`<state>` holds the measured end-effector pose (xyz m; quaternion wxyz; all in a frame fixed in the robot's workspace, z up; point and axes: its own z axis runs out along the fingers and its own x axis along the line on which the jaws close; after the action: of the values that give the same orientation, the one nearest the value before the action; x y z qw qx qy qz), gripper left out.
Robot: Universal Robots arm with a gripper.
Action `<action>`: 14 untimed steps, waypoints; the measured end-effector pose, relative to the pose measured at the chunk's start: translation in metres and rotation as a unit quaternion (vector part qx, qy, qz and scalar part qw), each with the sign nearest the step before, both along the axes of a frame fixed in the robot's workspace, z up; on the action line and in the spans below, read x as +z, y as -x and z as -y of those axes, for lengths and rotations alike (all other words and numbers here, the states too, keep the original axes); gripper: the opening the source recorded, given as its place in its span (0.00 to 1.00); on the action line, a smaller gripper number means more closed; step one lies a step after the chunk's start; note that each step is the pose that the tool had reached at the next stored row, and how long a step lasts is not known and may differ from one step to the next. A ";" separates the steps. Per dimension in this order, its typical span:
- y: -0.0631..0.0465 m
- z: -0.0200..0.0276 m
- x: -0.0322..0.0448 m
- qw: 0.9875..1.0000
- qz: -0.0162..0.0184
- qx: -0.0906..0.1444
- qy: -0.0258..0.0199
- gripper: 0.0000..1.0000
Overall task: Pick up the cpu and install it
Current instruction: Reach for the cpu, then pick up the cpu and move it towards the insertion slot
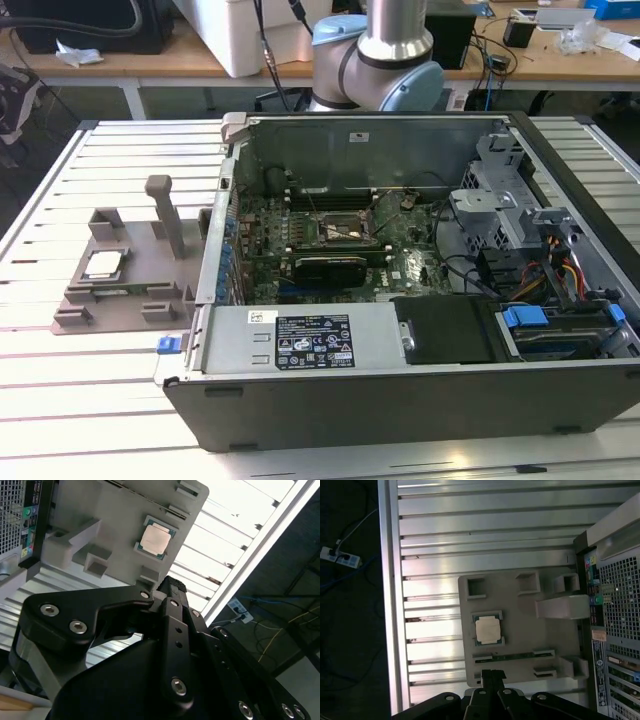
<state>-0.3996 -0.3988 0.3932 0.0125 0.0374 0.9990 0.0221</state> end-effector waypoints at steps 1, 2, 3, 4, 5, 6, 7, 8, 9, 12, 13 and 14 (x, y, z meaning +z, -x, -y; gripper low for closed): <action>0.002 0.0000 0.0000 1.000 0.000 0.000 0.000 0.11; 0.003 0.0000 0.0000 1.000 0.000 0.000 0.000 0.11; 0.003 0.0001 0.0000 1.000 0.000 0.000 0.000 0.11; 0.003 0.0000 0.0000 1.000 0.000 0.000 0.000 0.11; 0.003 0.0000 0.0000 1.000 0.000 0.000 0.000 0.11; 0.003 0.0000 0.0000 1.000 0.000 0.000 0.000 0.11; 0.003 0.0000 0.0000 1.000 0.000 0.000 0.000 0.11; 0.003 0.0000 0.0000 1.000 0.000 0.000 0.000 0.11; 0.003 0.0000 0.0000 1.000 0.000 0.000 0.000 0.11; 0.004 0.0000 0.0000 1.000 0.000 0.000 0.000 0.11; 0.004 0.0000 0.0000 1.000 0.000 0.000 0.000 0.11; 0.004 0.0000 0.0000 1.000 0.000 0.000 0.000 0.11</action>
<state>-0.4032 -0.3989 0.3933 0.0125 0.0374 0.9990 0.0221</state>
